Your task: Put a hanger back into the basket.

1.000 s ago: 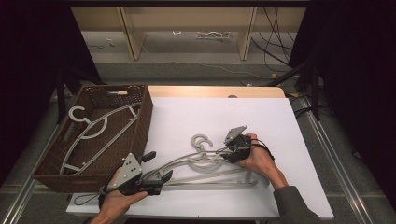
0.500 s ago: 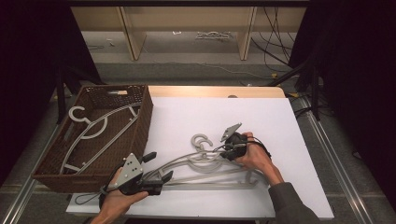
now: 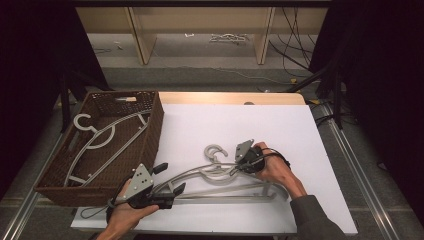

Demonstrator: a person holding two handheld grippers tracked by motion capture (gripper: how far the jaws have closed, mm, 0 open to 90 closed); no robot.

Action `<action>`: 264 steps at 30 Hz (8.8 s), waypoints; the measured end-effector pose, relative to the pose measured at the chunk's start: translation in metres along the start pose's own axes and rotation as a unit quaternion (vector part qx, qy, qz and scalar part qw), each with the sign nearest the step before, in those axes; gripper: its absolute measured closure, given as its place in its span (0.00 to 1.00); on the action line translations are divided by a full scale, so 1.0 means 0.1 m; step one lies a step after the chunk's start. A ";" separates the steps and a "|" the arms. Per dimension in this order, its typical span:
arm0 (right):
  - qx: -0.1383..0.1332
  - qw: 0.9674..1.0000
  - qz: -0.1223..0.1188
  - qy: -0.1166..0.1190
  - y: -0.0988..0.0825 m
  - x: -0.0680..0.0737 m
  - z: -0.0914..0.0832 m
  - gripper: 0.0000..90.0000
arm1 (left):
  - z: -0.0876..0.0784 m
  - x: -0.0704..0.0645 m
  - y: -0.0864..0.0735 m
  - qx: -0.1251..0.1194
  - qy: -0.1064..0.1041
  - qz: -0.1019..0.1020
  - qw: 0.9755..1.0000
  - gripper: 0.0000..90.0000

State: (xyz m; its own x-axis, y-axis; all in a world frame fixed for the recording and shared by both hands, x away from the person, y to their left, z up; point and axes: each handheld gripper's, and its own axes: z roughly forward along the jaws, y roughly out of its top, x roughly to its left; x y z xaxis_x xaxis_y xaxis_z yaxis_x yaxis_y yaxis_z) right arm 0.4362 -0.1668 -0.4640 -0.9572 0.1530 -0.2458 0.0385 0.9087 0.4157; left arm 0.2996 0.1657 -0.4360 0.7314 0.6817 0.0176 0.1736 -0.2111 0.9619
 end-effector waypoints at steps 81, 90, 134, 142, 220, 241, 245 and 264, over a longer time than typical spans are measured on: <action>-0.102 0.975 -0.149 -0.132 0.25 0.12 -1.12 0.91 | 1.21 -0.04 0.75 0.175 -0.048 0.090 0.979 0.82; -0.110 0.978 -0.099 -0.148 0.25 0.12 -1.14 0.82 | 1.12 -0.12 0.83 0.183 -0.068 0.123 0.973 0.89; -0.339 0.878 0.288 -0.179 -0.30 0.50 -1.21 0.32 | 0.47 0.58 1.14 0.091 -0.035 -0.064 0.993 0.91; -0.329 0.878 0.302 -0.175 -0.38 0.59 -1.10 0.31 | 0.26 0.60 1.18 0.079 -0.058 -0.099 0.990 0.91; -0.305 0.887 0.309 -0.159 -0.42 0.66 -0.90 0.26 | -0.86 2.47 0.69 0.143 0.246 -0.052 0.957 0.91; -0.305 0.886 0.308 -0.163 -0.42 0.66 -0.90 0.22 | -0.85 2.47 0.32 0.215 0.230 -0.024 0.949 0.91; -0.303 0.888 0.307 -0.160 -0.42 0.66 -0.89 0.21 | -0.84 2.47 0.28 0.226 0.228 -0.023 0.947 0.91; -0.309 0.886 0.306 -0.161 -0.41 0.66 -0.87 0.20 | -0.56 2.40 0.06 0.283 0.210 -0.013 0.936 0.90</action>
State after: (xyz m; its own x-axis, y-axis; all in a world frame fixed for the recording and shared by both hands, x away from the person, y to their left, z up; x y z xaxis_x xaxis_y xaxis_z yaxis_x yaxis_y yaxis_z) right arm 0.3459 -0.2274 -0.4207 -0.6753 0.7375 -0.0045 0.2620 0.2455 0.9333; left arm 0.4396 0.3677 -0.4105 0.4193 0.8820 0.2152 0.5959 -0.4462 0.6677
